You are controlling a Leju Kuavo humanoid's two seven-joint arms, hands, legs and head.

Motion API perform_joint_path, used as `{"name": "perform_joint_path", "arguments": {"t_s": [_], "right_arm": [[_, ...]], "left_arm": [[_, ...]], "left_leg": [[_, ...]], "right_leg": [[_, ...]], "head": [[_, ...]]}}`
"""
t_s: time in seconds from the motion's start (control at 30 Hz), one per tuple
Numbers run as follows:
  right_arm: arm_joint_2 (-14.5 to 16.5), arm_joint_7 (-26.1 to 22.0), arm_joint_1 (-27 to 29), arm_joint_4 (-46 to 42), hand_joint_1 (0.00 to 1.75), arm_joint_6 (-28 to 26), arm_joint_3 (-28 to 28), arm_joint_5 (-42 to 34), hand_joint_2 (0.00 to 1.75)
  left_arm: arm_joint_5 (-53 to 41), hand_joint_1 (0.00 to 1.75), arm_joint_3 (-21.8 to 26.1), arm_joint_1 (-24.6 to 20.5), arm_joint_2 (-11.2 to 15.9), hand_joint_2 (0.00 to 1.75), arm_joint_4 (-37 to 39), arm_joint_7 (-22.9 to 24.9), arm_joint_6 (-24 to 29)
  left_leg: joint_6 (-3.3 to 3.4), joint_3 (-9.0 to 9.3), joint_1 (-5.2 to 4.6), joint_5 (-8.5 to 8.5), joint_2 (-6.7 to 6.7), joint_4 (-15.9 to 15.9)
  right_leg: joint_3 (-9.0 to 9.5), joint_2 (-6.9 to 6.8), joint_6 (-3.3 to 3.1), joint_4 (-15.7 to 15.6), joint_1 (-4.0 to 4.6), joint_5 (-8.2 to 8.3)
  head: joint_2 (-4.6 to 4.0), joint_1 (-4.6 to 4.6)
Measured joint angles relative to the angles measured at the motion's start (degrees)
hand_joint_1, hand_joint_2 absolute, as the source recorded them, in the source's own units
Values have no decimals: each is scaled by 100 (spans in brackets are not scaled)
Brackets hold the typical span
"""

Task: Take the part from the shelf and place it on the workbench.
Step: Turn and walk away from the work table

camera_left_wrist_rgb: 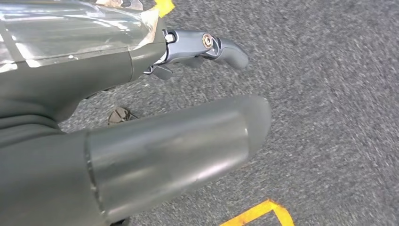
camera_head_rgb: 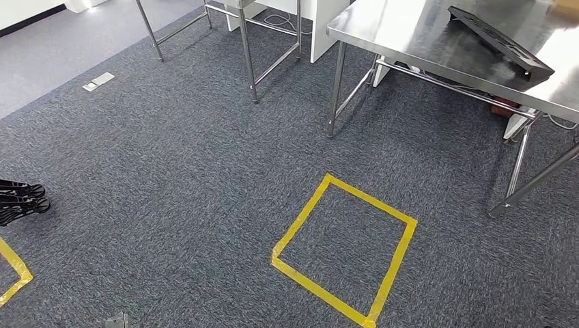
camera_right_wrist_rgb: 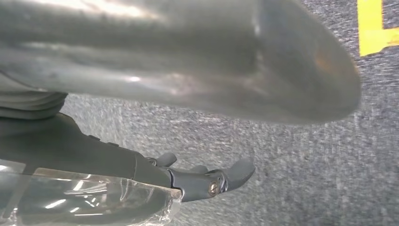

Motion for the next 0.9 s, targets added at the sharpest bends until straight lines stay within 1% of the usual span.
{"name": "perform_joint_path", "arguments": {"t_s": [0.03, 0.07, 0.1, 0.13, 0.17, 0.2, 0.23, 0.27, 0.3, 0.33, 0.37, 0.4, 0.43, 0.47, 0.5, 0.53, 0.57, 0.6, 0.63, 0.67, 0.7, 0.73, 0.77, 0.8, 0.83, 0.87, 0.9], "right_arm": [[-2, -4, 4, 0, 0, -2, 0, -2, 0], [-3, -8, 15, 0, 0, -4, -1, -3, 0], [-3, -13, 28, 0, 0, -7, -2, -5, 0], [-3, -15, 41, 0, 0, -9, -3, -8, 0], [-3, -17, 48, 0, 0, -10, -4, -10, 0], [-3, -21, 49, 0, 0, -11, -5, -12, 0], [-3, -26, 46, 0, 0, -12, -6, -14, 0], [-3, -32, 42, 0, 0, -13, -7, -14, 0], [-2, -39, 39, 0, 0, -15, -7, -14, 0], [-2, -46, 38, 0, 0, -18, -7, -13, 0], [-3, -51, 37, 0, 0, -21, -7, -13, 0], [-3, -55, 37, 0, 0, -23, -7, -11, 0], [-4, -57, 35, 0, 0, -26, -8, -8, 0], [-7, -58, 31, 0, 0, -27, -8, -4, 0], [-8, -58, 30, 1, 0, -28, -9, 1, 0], [-12, -58, 33, 1, 0, -30, -9, 4, 0], [-17, -58, 39, 2, 0, -31, -10, 7, 0], [-20, -57, 52, 2, 0, -33, -11, 7, 0], [-26, -56, 66, 2, 0, -34, -13, 7, 0], [-31, -56, 76, 2, 0, -34, -14, 6, 0], [-34, -55, 80, 2, 0, -34, -14, 5, 0], [-38, -55, 80, 2, 0, -34, -15, 5, 0], [-44, -55, 77, 2, 0, -33, -16, 6, 0], [-50, -55, 72, 2, 0, -33, -16, 7, 0], [-54, -55, 69, 2, 0, -34, -17, 7, 0], [-57, -55, 64, 2, 0, -34, -19, 8, 0], [-58, -55, 55, 2, 0, -35, -19, 8, 0]], "left_arm": [[-5, 0, 1, -1, -1, 0, 1, -1, 3], [-11, 0, 2, -5, -6, 0, 1, -1, 4], [-16, 0, 2, -8, -9, 0, 2, -1, 7], [-20, 0, 3, -8, -12, 0, 2, -1, 11], [-22, 0, 5, -6, -14, 0, 3, -1, 17], [-24, 0, 7, -4, -14, 0, 3, -1, 25], [-27, 0, 8, -4, -14, 0, 2, -1, 31], [-32, 0, 9, -11, -13, 0, 2, -1, 34], [-41, 0, 9, -26, -13, 0, 1, -1, 37], [-50, 0, 9, -45, -15, 0, 1, 0, 40], [-58, 0, 9, -61, -16, 0, 1, 1, 43], [-64, 0, 9, -72, -18, 0, 1, 1, 46], [-67, 0, 9, -75, -19, 0, 1, 2, 50], [-67, 0, 9, -75, -25, 0, 1, 3, 51], [-67, 0, 10, -78, -29, 0, 1, 4, 52], [-66, 0, 10, -85, -33, 0, 1, 5, 53], [-66, 0, 10, -91, -39, 0, 1, 5, 53], [-65, 0, 10, -95, -39, 0, 1, 7, 53], [-65, 0, 10, -92, -41, 0, 2, 7, 53], [-65, 0, 10, -83, -43, 0, 2, 7, 53], [-65, 0, 10, -75, -45, 0, 3, 7, 53], [-65, 0, 10, -71, -49, 0, 3, 7, 54], [-65, 0, 10, -72, -53, 0, 3, 6, 55], [-64, 0, 10, -75, -56, 0, 3, 7, 57], [-63, 0, 10, -77, -59, 0, 3, 7, 59], [-60, 0, 11, -77, -60, 0, 3, 8, 61], [-54, 0, 11, -73, -60, 0, 3, 8, 62]], "left_leg": [[-18, -127, 3, -178, 147, 280], [-37, -297, 1, -388, 266, 650], [-53, -482, 6, -575, 321, 1053], [-62, -620, 8, -684, 345, 1356], [-62, -658, 8, -680, 357, 1461], [-54, -577, 7, -572, 372, 1340], [-37, -383, 6, -393, 408, 1007], [-14, -138, -2, -233, 524, 572], [16, 64, -18, -115, 628, 207], [46, 189, -37, -55, 704, -37], [73, 232, -58, -46, 745, -151], [100, 214, -77, -37, 690, -156], [134, 205, -72, -18, 628, -173], [172, 204, -63, 5, 578, -195], [215, 203, -48, 34, 526, -218], [253, 201, -29, 62, 474, -239], [276, 185, -25, 77, 416, -242], [292, 168, -24, 89, 347, -240], [297, 156, -25, 97, 275, -239], [297, 149, -26, 104, 200, -237], [291, 149, -25, 111, 123, -234], [280, 152, -22, 117, 50, -232], [266, 153, -19, 124, -23, -228], [244, 151, -29, 127, -90, -218], [217, 143, -37, 131, -143, -210], [182, 130, -43, 136, -188, -206], [142, 117, -43, 146, -227, -207]], "right_leg": [[-7, -55, -28, -7, 0, 11], [-16, -111, -43, -6, 17, 11], [-26, -177, -53, -4, 34, 10], [-34, -244, -55, -3, 49, 9], [-38, -307, -56, -3, 60, 9], [-36, -367, -56, -3, 67, 7], [-28, -420, -57, -3, 71, 5], [-17, -469, -57, -2, 83, 1], [-12, -516, -49, 2, 106, -9], [-10, -559, -39, 5, 129, -17], [-10, -602, -26, 7, 149, -23], [-11, -647, -9, 3, 158, -25], [-15, -683, 9, 2, 156, -31], [-33, -638, 31, 34, 146, -59], [-94, -523, 43, 164, 132, -141], [-214, -374, 44, 419, 118, -278], [-388, -214, 33, 799, 101, -454], [-594, -124, 24, 1238, 92, -631], [-767, -92, 31, 1598, 87, -749], [-857, -80, 61, 1773, 81, -777], [-821, -73, 109, 1683, 71, -696], [-676, -50, 163, 1365, 57, -536], [-462, 29, 211, 903, 36, -341], [-273, 113, 226, 487, 28, -181], [-149, 173, 212, 203, 23, -79], [-92, 209, 174, 58, 30, -31], [-81, 178, 123, 43, 51, -22]], "head": [[0, -26], [0, -52], [0, -68], [0, -71], [0, -73], [0, -75], [0, -78], [0, -81], [0, -84], [0, -78], [0, -72], [0, -65], [0, -60], [0, -55], [0, -42], [0, -25], [1, -7], [1, 6], [1, 10], [1, 11], [0, 14], [0, 18], [1, 28], [1, 40], [1, 48], [1, 54], [0, 56]]}}
